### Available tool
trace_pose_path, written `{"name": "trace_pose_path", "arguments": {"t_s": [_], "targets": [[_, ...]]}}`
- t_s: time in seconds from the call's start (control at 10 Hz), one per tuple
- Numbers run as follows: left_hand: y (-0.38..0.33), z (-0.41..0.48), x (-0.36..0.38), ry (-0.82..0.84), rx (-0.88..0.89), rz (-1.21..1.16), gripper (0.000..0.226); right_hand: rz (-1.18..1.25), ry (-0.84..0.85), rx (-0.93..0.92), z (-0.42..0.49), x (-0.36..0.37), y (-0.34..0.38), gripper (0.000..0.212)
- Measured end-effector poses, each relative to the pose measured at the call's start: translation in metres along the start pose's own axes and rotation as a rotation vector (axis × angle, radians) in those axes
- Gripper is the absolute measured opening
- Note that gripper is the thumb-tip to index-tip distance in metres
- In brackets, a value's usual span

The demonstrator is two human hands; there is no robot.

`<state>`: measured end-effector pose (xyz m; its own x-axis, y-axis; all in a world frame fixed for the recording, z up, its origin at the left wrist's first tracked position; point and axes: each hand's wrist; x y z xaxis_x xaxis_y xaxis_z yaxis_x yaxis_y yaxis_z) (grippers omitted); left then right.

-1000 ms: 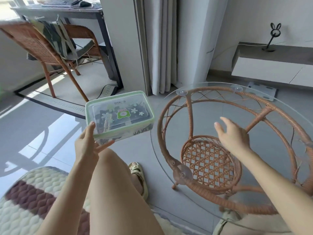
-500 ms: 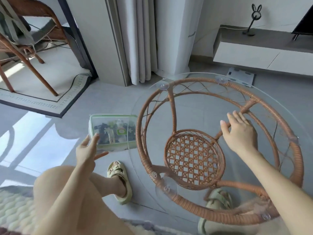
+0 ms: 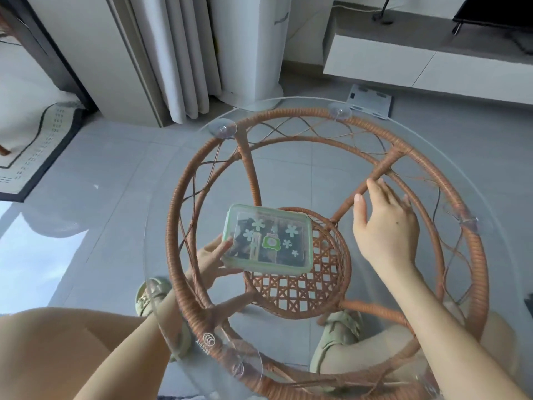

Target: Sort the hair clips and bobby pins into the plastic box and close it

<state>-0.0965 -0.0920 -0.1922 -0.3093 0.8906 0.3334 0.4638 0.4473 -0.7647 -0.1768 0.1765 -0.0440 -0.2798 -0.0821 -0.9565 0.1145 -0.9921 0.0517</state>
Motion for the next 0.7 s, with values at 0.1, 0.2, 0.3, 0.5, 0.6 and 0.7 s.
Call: {"name": "trace_pose_path", "arguments": {"t_s": [0.1, 0.2, 0.3, 0.5, 0.6, 0.7], "targets": [[0.012, 0.018, 0.026, 0.069, -0.012, 0.005, 0.041, -0.003, -0.026, 0.008, 0.0, -0.001, 0.002, 0.047], [0.026, 0.034, 0.047, 0.039, -0.038, -0.014, 0.038, -0.016, -0.052, -0.008, 0.001, 0.0, 0.002, 0.046], [0.041, 0.041, 0.056, 0.027, -0.072, -0.034, 0.035, -0.031, -0.058, -0.009, 0.001, 0.001, 0.003, 0.046], [0.044, 0.05, 0.044, 0.146, -0.17, 0.335, 0.044, -0.027, -0.043, -0.012, 0.001, 0.0, 0.004, 0.046], [0.039, 0.045, 0.038, 0.062, -0.017, 0.796, 0.047, -0.016, -0.046, -0.004, 0.0, 0.0, 0.003, 0.046], [0.032, 0.039, 0.024, -0.225, 0.16, 0.758, 0.038, -0.024, -0.021, 0.012, 0.001, 0.0, 0.003, 0.047]]}}
Point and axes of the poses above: each hand's wrist, its own z-axis towards the middle knuckle, its own x-axis out of the palm, y = z × x, and after that the axes turned 8 degrees about -z, right-handed
